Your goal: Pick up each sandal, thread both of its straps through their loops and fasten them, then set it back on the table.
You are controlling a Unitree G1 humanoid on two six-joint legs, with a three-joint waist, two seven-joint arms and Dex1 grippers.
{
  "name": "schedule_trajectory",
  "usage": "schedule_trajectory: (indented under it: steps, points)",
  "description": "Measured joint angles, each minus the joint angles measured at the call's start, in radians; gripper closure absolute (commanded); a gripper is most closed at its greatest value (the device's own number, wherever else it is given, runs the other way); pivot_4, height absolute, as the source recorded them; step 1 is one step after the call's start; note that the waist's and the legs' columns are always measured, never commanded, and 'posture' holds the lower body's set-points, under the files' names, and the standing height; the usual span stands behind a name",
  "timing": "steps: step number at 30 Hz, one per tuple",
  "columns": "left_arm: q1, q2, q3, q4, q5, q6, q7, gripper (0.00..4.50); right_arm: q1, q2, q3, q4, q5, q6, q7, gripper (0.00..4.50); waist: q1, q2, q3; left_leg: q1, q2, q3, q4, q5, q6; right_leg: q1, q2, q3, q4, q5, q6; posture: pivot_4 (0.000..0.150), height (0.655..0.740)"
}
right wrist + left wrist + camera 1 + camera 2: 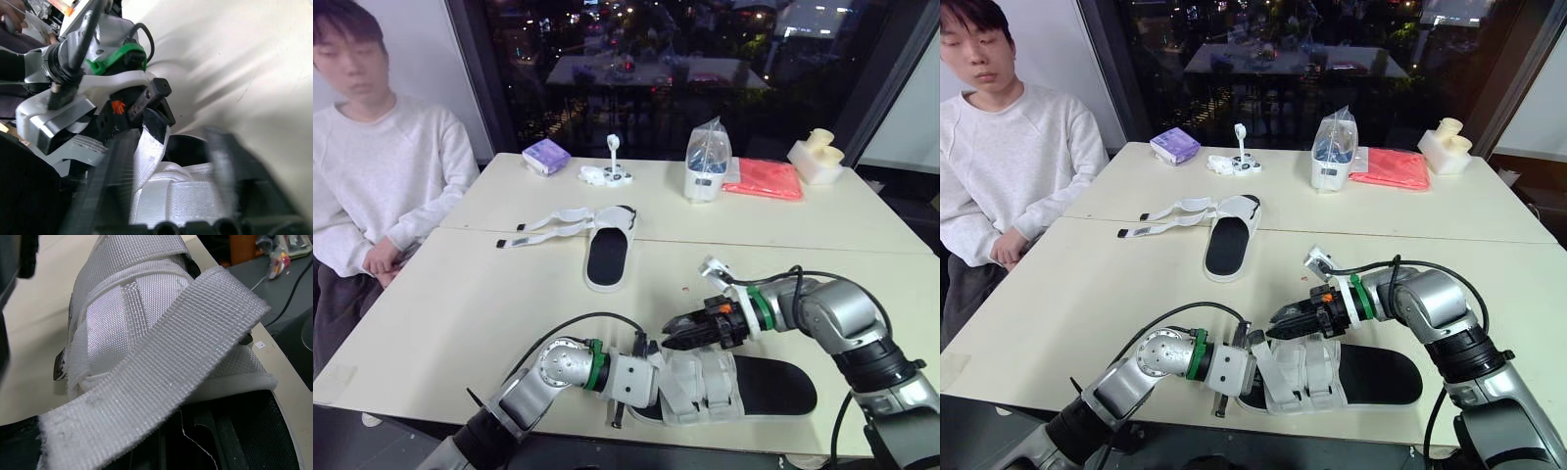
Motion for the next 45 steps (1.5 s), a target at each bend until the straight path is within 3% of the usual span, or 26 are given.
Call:
schedule_trajectory:
  steps: [14,17,20,34,45]
  points:
    - [0.004,0.000,0.000,-0.002,0.000,0.001,0.006,4.50,-0.031,0.043,0.084,0.038,-0.026,-0.008,0.040,1.60,0.000,0.000,0.000,0.000,0.000,0.000,0.000,0.000,0.000,0.000,0.000,0.000,0.000,0.000,0.000,0.150,0.7400]
    - [0.006,0.000,0.000,-0.003,0.000,0.002,0.008,4.50,-0.032,0.044,0.085,0.038,-0.026,-0.008,0.040,2.88,0.000,0.000,0.000,0.000,0.000,0.000,0.000,0.000,0.000,0.000,0.000,0.000,0.000,0.000,0.000,0.150,0.7400]
    - [0.007,0.000,0.000,-0.003,0.000,0.002,0.010,4.50,-0.037,0.054,0.085,0.038,-0.026,-0.006,0.040,4.49,0.000,0.000,0.000,0.000,0.000,0.000,0.000,0.000,0.000,0.000,0.000,0.000,0.000,0.000,0.000,0.150,0.7400]
    - [0.010,-0.001,0.000,-0.004,0.000,0.002,0.017,4.50,-0.045,0.055,0.081,0.038,-0.026,0.002,0.041,4.49,0.000,0.000,0.000,0.000,0.000,0.000,0.000,0.000,0.000,0.000,0.000,0.000,0.000,0.000,0.000,0.150,0.7400]
    - [-0.003,-0.001,0.000,-0.002,0.000,0.015,0.015,4.50,-0.028,-0.029,-0.134,-0.062,0.108,0.140,-0.041,4.49,-0.001,0.002,0.001,-0.001,0.000,0.000,0.000,-0.002,0.004,-0.002,0.000,0.000,0.000,0.000,0.000,0.150,0.7400]
